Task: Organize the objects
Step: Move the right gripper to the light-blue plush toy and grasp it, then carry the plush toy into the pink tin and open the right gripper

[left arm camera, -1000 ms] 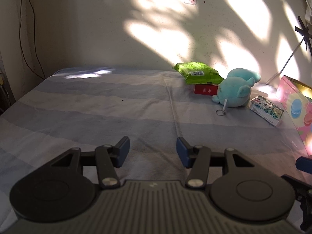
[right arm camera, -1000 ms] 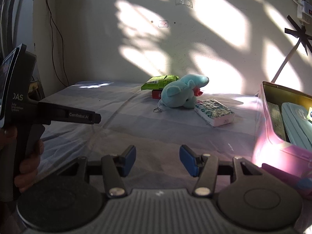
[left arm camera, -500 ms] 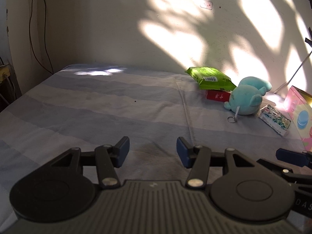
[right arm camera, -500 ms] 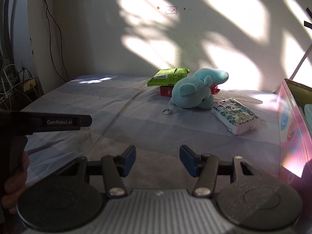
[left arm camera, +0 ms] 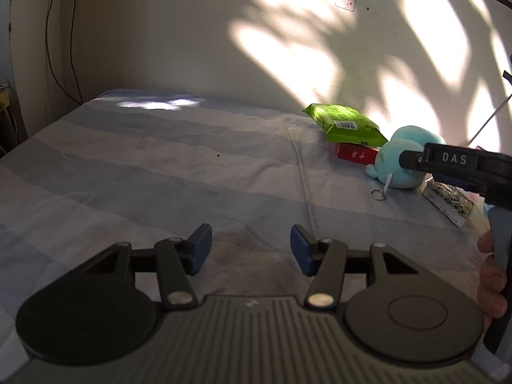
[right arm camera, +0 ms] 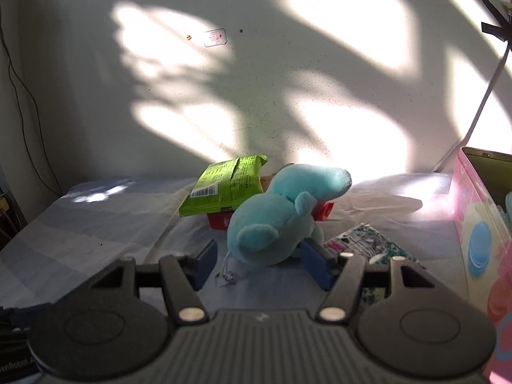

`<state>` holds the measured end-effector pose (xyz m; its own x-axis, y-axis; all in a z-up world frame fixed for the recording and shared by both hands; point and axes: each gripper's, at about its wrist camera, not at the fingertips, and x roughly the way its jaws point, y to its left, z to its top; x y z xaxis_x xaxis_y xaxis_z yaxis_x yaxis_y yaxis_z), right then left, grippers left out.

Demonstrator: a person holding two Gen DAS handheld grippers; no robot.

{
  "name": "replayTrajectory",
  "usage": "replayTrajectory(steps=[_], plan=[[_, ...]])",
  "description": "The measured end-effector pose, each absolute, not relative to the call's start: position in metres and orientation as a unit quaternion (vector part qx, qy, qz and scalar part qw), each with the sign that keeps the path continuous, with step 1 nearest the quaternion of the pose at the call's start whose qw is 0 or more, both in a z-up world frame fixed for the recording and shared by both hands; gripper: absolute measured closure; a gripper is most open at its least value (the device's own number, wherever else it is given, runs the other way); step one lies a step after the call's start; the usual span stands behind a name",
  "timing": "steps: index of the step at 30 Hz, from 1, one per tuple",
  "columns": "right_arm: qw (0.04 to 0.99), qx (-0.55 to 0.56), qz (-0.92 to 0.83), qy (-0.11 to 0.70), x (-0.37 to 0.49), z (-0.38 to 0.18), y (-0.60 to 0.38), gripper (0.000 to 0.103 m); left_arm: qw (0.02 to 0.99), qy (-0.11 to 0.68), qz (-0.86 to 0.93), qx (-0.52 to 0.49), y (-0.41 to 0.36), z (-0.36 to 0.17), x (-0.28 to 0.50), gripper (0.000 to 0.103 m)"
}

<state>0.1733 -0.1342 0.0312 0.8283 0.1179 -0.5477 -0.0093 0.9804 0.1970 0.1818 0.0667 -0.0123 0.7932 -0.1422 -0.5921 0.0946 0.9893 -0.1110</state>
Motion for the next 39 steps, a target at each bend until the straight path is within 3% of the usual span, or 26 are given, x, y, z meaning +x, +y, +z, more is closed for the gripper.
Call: replayTrajectory(steps=[3,6,7,13,17,21,23,27,34,39], plan=[[0.929,0.131,0.049,0.343,0.203,0.019,-0.145,0.029,0.947,0.312,-0.061,-0.038,0.067,-0.013,0.183,0.041],[0.928,0.135,0.070,0.340,0.192,0.022,-0.145,0.051,0.948,0.308,-0.062,-0.050,0.072,-0.011,0.184,0.041],[0.928,0.131,0.092,0.336,0.180,0.026,-0.143,0.052,0.948,0.305,-0.067,-0.060,0.075,-0.010,0.184,0.041],[0.930,0.015,0.177,0.321,0.066,0.037,-0.134,0.051,0.936,0.265,-0.209,-0.097,0.070,0.001,0.166,0.041],[0.928,-0.015,0.176,0.329,0.006,0.031,-0.148,0.050,0.885,0.286,-0.357,-0.085,0.035,0.001,0.145,0.041],[0.936,-0.043,0.156,0.311,-0.029,0.028,-0.150,0.050,0.858,0.301,-0.414,-0.044,-0.011,0.002,0.114,0.025],[0.938,-0.051,0.162,0.301,-0.032,0.031,-0.148,0.050,0.854,0.313,-0.416,-0.018,-0.032,-0.002,0.107,0.026],[0.947,-0.045,0.149,0.282,-0.037,0.036,-0.159,0.051,0.860,0.308,-0.407,-0.013,-0.042,0.007,0.108,0.041],[0.978,-0.064,0.082,0.179,-0.051,0.073,-0.196,0.050,0.855,0.253,-0.453,0.002,-0.093,0.063,0.103,0.040],[0.985,-0.028,0.015,0.170,-0.038,0.085,-0.256,0.049,0.832,0.256,-0.491,0.018,-0.163,0.074,0.116,0.038]])
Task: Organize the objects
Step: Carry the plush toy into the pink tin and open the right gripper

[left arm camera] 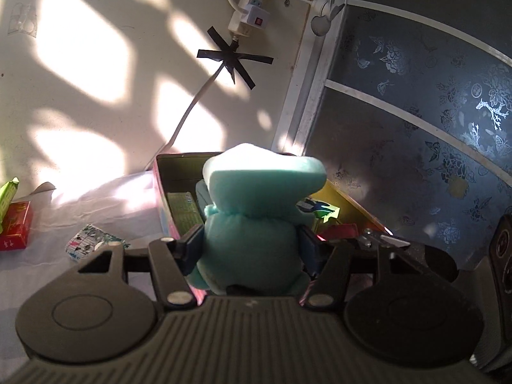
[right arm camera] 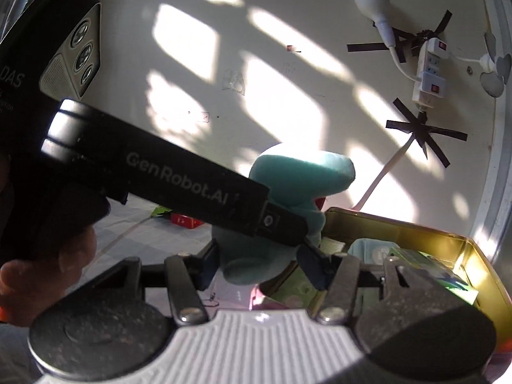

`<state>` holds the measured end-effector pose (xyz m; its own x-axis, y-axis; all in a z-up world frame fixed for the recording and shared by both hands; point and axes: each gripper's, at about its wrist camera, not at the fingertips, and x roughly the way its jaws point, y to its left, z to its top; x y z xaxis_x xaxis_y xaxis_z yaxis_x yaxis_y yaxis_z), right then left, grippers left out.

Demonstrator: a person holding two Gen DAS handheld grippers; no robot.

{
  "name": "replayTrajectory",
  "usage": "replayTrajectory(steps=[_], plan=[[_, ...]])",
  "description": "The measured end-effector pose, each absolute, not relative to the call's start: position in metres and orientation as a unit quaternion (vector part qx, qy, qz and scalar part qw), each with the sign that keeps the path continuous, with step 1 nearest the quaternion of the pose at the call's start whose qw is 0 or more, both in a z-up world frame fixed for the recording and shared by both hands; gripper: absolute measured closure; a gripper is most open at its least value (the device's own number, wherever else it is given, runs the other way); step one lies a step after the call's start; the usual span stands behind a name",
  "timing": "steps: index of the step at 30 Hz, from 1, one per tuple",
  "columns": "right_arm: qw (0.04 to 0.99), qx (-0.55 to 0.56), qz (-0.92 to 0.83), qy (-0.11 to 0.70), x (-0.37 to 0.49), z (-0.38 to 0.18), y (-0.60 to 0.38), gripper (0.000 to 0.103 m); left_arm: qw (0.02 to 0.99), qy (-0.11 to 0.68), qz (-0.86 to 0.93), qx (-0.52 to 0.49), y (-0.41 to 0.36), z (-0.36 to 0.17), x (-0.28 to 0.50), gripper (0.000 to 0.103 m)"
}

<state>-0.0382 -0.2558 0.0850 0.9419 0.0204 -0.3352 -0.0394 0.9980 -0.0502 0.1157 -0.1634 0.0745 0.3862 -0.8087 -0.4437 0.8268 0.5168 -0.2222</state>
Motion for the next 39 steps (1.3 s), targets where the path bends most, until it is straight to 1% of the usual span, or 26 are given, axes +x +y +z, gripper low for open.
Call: replayTrajectory(steps=[2,3,5,6,10,17,24,26,28,29,30,31,36,38,39], plan=[[0.982,-0.008,0.000,0.186,-0.028,0.083,-0.276,0.048,0.826,0.278,-0.490,0.022,-0.190,0.070,0.126,0.035],[0.981,0.004,-0.008,0.194,-0.022,0.080,-0.285,0.046,0.825,0.287,-0.486,0.023,-0.200,0.066,0.132,0.033],[0.979,0.017,-0.027,0.201,-0.013,0.073,-0.298,0.039,0.835,0.306,-0.455,0.033,-0.220,0.058,0.142,0.030],[0.979,0.020,-0.041,0.200,-0.011,0.069,-0.303,0.035,0.842,0.311,-0.438,0.040,-0.225,0.055,0.146,0.030],[0.979,0.046,-0.052,0.194,-0.021,0.056,-0.321,0.034,0.849,0.314,-0.422,0.045,-0.226,0.049,0.146,0.030],[0.980,0.069,-0.064,0.177,-0.042,0.054,-0.319,0.034,0.879,0.267,-0.386,0.077,-0.209,0.063,0.124,0.030],[0.983,0.056,-0.077,0.159,-0.058,0.064,-0.307,0.035,0.902,0.254,-0.345,0.050,-0.162,0.070,0.116,0.030],[0.982,0.045,-0.072,0.166,-0.053,0.066,-0.302,0.037,0.907,0.259,-0.329,0.044,-0.148,0.067,0.116,0.030],[0.980,0.019,-0.066,0.189,-0.039,0.068,-0.296,0.054,0.909,0.263,-0.321,0.034,-0.137,0.064,0.117,0.030],[0.978,0.011,-0.067,0.198,-0.032,0.068,-0.294,0.059,0.910,0.266,-0.316,0.031,-0.132,0.062,0.118,0.030],[0.975,0.004,-0.065,0.214,-0.020,0.066,-0.294,0.068,0.911,0.268,-0.312,0.029,-0.129,0.061,0.119,0.030],[0.972,0.005,-0.063,0.228,-0.009,0.065,-0.294,0.074,0.911,0.271,-0.309,0.027,-0.125,0.060,0.119,0.030],[0.955,-0.049,-0.114,0.269,0.041,0.060,-0.293,0.075,0.913,0.280,-0.295,0.029,-0.113,0.055,0.119,0.030],[0.952,-0.039,-0.118,0.279,0.048,0.060,-0.297,0.074,0.914,0.282,-0.291,0.031,-0.110,0.053,0.118,0.030],[0.954,-0.031,-0.117,0.275,0.045,0.063,-0.297,0.072,0.914,0.283,-0.289,0.033,-0.107,0.051,0.118,0.030]])
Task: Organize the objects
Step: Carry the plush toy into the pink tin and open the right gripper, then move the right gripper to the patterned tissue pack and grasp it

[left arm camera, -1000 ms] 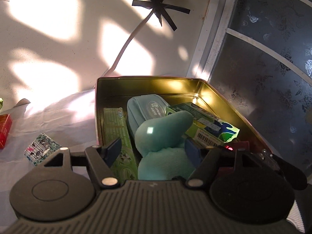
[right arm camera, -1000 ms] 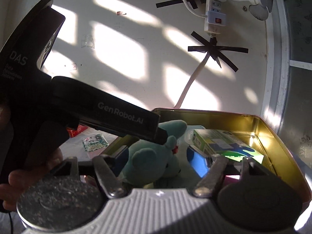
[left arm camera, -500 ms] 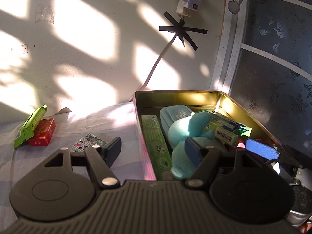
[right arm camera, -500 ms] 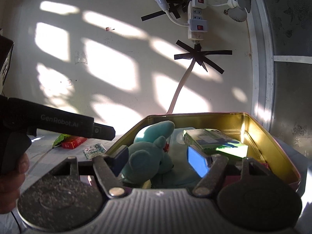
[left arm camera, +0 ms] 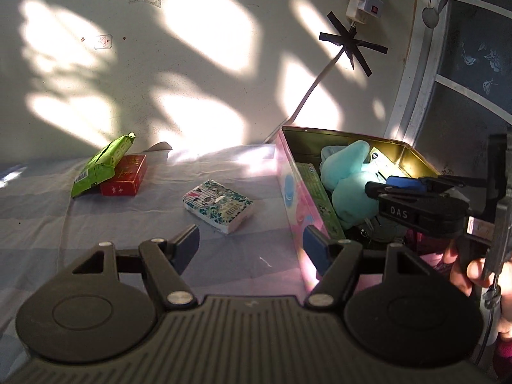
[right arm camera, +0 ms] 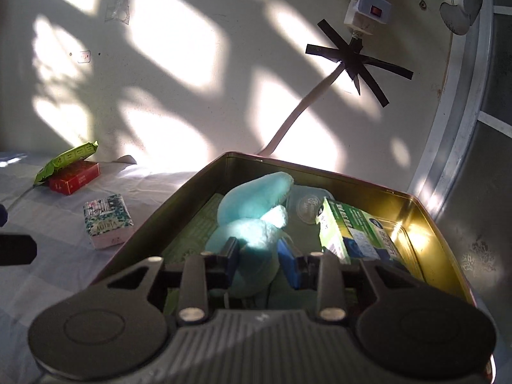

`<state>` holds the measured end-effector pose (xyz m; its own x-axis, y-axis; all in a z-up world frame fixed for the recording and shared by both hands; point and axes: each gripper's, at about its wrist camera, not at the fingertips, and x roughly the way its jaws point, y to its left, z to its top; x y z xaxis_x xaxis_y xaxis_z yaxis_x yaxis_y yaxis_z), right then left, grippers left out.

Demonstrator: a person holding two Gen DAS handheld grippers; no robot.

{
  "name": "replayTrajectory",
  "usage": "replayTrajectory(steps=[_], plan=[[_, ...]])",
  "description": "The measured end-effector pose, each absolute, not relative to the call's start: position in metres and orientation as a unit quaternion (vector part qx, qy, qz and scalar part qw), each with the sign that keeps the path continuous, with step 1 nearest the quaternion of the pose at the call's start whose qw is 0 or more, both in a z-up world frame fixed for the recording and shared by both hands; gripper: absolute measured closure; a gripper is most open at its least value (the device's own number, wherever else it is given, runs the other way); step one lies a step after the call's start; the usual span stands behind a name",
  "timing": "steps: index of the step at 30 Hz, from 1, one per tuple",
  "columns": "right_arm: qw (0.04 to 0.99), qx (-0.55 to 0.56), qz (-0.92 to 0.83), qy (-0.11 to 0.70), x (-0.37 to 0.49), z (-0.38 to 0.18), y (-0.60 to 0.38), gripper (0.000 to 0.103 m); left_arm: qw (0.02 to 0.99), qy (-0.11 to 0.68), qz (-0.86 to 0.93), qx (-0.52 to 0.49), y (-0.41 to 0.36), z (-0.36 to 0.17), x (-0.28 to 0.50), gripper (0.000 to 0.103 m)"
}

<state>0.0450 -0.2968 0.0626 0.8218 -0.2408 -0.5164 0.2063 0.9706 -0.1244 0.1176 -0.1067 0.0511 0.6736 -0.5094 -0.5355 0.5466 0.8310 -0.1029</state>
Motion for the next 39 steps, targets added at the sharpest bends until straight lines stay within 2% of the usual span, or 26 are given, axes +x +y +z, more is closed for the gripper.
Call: replayTrajectory(steps=[4,7,20,39], plan=[[0.971,-0.010,-0.101,0.217,0.010,0.075,-0.286,0.062,0.915,0.287,-0.282,0.035,-0.099,0.046,0.119,0.030],[0.977,0.026,-0.081,0.195,-0.012,0.077,-0.281,0.059,0.914,0.290,-0.282,0.032,-0.096,0.043,0.120,0.030],[0.980,0.061,-0.046,0.186,-0.037,0.073,-0.246,0.058,0.931,0.267,-0.242,0.053,-0.069,0.036,0.121,0.030],[0.978,-0.012,0.025,0.208,-0.006,0.074,-0.170,0.056,0.948,0.281,-0.146,0.021,0.008,0.014,0.160,0.030]])
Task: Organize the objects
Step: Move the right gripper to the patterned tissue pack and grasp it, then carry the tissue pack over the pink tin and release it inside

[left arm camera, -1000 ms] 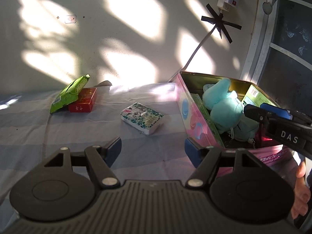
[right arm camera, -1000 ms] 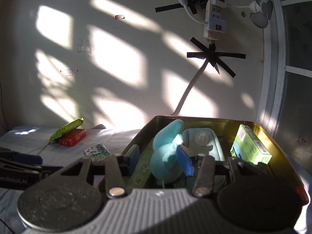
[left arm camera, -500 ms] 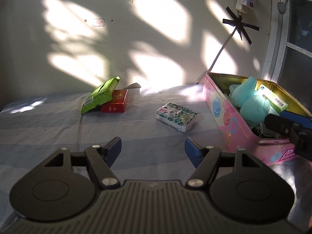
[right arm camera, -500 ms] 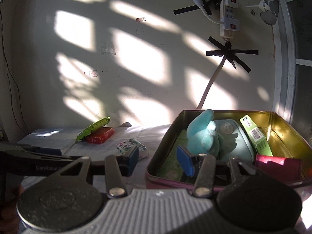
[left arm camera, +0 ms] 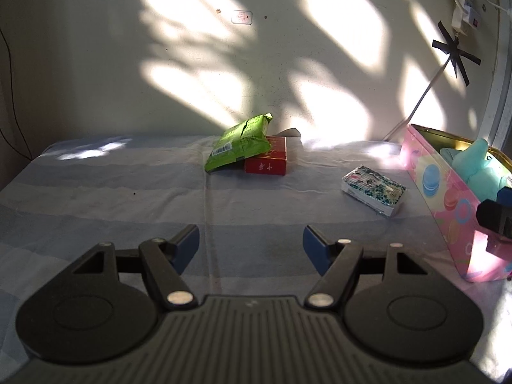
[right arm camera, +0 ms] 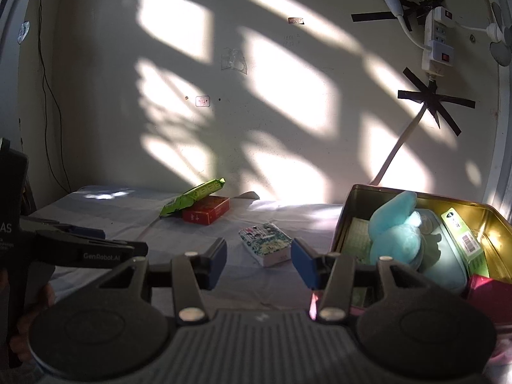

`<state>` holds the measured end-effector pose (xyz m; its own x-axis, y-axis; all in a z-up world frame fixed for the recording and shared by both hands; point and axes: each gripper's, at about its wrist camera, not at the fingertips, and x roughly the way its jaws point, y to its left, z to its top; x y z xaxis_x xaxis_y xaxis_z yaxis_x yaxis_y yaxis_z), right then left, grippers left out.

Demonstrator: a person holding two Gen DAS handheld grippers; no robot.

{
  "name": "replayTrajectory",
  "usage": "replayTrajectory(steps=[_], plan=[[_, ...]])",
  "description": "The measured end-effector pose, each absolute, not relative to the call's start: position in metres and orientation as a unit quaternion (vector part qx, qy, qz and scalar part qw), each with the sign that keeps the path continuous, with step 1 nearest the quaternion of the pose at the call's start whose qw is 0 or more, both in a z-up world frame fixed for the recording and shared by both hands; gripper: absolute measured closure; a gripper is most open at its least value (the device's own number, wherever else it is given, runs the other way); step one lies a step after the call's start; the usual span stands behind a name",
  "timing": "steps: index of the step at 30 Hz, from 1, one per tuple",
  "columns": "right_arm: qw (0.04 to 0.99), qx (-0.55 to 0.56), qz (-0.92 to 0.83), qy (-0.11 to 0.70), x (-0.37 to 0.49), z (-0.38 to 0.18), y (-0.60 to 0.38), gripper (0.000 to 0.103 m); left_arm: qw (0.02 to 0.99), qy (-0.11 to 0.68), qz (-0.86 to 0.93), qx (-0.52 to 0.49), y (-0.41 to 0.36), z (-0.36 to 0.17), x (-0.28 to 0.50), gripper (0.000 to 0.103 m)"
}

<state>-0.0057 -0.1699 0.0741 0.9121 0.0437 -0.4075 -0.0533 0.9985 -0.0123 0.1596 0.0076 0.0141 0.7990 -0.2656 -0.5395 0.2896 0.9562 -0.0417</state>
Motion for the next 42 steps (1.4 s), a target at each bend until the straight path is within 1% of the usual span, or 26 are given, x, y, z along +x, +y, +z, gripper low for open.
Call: replayTrajectory(steps=[5,6,7,8,9,10,12,15,16,18,20,21,22,23,24,29,32,33,35,36,37,42], plan=[[0.965,-0.072,0.066,0.244,0.037,0.070,-0.142,0.055,0.946,0.297,-0.127,-0.009,0.028,0.003,0.173,0.030],[0.958,-0.090,0.078,0.263,0.053,0.072,-0.138,0.053,0.945,0.304,-0.123,-0.014,0.031,0.000,0.176,0.030],[0.951,-0.102,0.085,0.280,0.068,0.073,-0.136,0.046,0.942,0.314,-0.119,-0.021,0.034,-0.003,0.180,0.030],[0.943,-0.112,0.087,0.302,0.087,0.075,-0.135,0.044,0.938,0.323,-0.120,-0.034,0.039,-0.004,0.183,0.030],[0.934,-0.121,0.084,0.326,0.107,0.076,-0.135,0.041,0.936,0.324,-0.124,-0.050,0.044,-0.003,0.184,0.030],[0.921,-0.130,0.082,0.358,0.131,0.073,-0.137,0.034,0.936,0.323,-0.124,-0.060,0.048,-0.002,0.184,0.030],[0.907,-0.138,0.066,0.393,0.164,0.068,-0.142,0.027,0.938,0.319,-0.118,-0.066,0.052,0.000,0.183,0.030],[0.877,-0.143,0.058,0.455,0.200,0.052,-0.146,0.026,0.936,0.321,-0.118,-0.081,0.057,0.001,0.183,0.030],[0.866,-0.143,0.063,0.475,0.209,0.046,-0.147,0.021,0.936,0.322,-0.117,-0.083,0.058,0.001,0.184,0.030],[0.846,-0.140,0.068,0.510,0.222,0.035,-0.149,0.018,0.935,0.325,-0.118,-0.086,0.059,0.001,0.184,0.030],[0.835,-0.134,0.064,0.529,0.229,0.027,-0.149,0.019,0.934,0.325,-0.119,-0.085,0.058,0.000,0.185,0.030],[0.837,-0.125,0.065,0.529,0.229,0.026,-0.152,0.020,0.934,0.325,-0.120,-0.083,0.058,0.000,0.186,0.030],[0.837,-0.114,0.070,0.531,0.227,0.027,-0.155,0.025,0.934,0.326,-0.121,-0.083,0.058,0.000,0.187,0.030],[0.839,-0.104,0.077,0.529,0.224,0.028,-0.156,0.032,0.933,0.327,-0.122,-0.084,0.058,-0.001,0.187,0.030],[0.841,-0.091,0.085,0.526,0.218,0.030,-0.157,0.049,0.932,0.326,-0.128,-0.088,0.058,-0.001,0.188,0.030],[0.849,-0.069,0.159,0.499,0.156,0.034,-0.133,0.048,0.921,0.311,-0.206,-0.113,0.053,0.003,0.181,0.030],[0.866,-0.080,0.172,0.463,0.103,0.029,-0.119,0.044,0.909,0.310,-0.253,-0.114,0.045,0.002,0.177,0.030],[0.875,-0.089,0.166,0.446,0.084,0.026,-0.116,0.039,0.904,0.312,-0.270,-0.115,0.042,0.001,0.176,0.030],[0.891,-0.103,0.164,0.411,0.056,0.023,-0.114,0.035,0.897,0.313,-0.291,-0.115,0.037,-0.001,0.175,0.030],[0.899,-0.105,0.163,0.393,0.044,0.022,-0.115,0.027,0.893,0.316,-0.300,-0.116,0.035,-0.003,0.175,0.030],[0.906,-0.099,0.158,0.380,0.035,0.020,-0.118,0.022,0.887,0.321,-0.308,-0.121,0.034,-0.004,0.176,0.030],[0.915,-0.045,0.143,0.375,0.028,0.015,-0.143,0.022,0.869,0.353,-0.313,-0.147,0.032,-0.007,0.169,0.031]])
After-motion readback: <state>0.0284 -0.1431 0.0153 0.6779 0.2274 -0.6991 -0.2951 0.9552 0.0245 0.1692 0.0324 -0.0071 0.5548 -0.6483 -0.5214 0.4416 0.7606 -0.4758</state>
